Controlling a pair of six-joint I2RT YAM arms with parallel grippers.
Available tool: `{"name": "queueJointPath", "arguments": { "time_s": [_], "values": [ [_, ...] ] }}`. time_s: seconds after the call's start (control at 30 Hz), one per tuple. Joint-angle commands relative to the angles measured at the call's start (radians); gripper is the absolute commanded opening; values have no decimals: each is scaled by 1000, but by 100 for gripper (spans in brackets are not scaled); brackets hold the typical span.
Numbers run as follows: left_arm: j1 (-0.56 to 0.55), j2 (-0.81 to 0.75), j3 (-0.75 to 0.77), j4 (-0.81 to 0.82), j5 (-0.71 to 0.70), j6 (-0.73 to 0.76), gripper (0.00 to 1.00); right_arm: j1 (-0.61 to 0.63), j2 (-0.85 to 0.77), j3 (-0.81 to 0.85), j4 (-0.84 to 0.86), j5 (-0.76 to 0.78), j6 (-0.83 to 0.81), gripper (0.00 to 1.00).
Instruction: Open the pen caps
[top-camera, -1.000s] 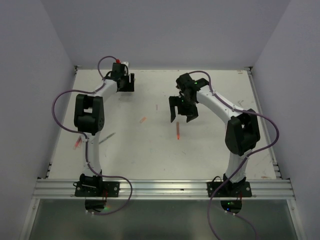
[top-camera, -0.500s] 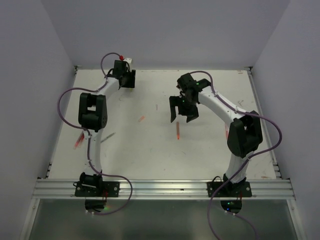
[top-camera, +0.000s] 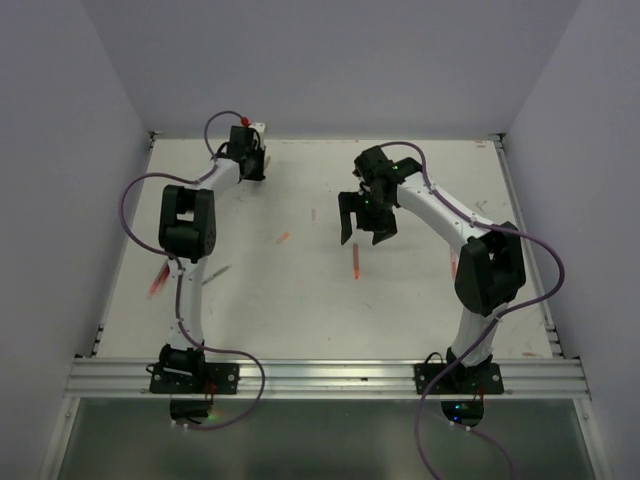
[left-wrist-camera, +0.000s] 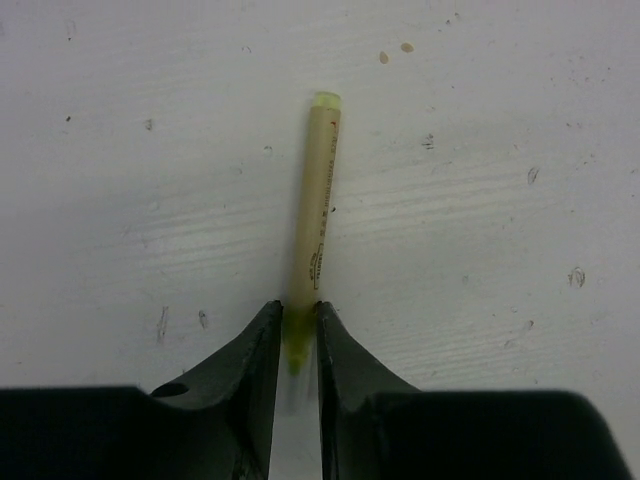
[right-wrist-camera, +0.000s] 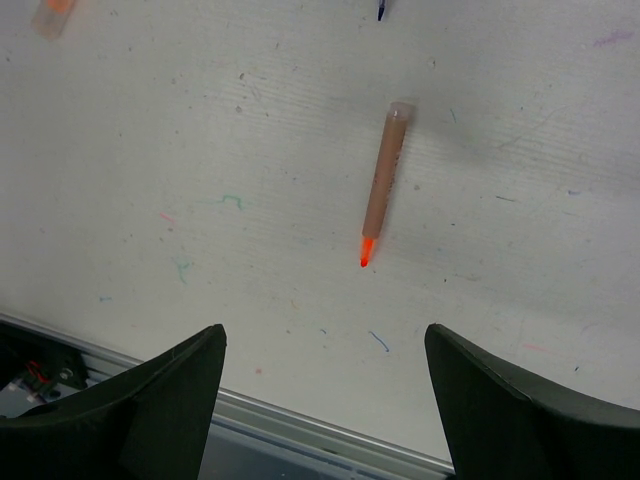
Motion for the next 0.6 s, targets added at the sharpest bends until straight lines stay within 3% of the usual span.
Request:
{"name": "queueJointPath", "arguments": {
  "time_s": [0.0,0.13,0.4,0.57],
  "values": [
    [4,30,18,4,13,27,21,-3,-41,3,10,-25,-4,85],
    [4,-6,-5,-12,39,0,1,-3,-35,13,10,-28,-5,85],
    [-9,-303,-422,14,47,-114,0,-6,-18,29,42,-36,4,85],
    [-64,-435,-583,9,61,-109,0,-9,-11,24,59,-52,12,85]
  ]
}}
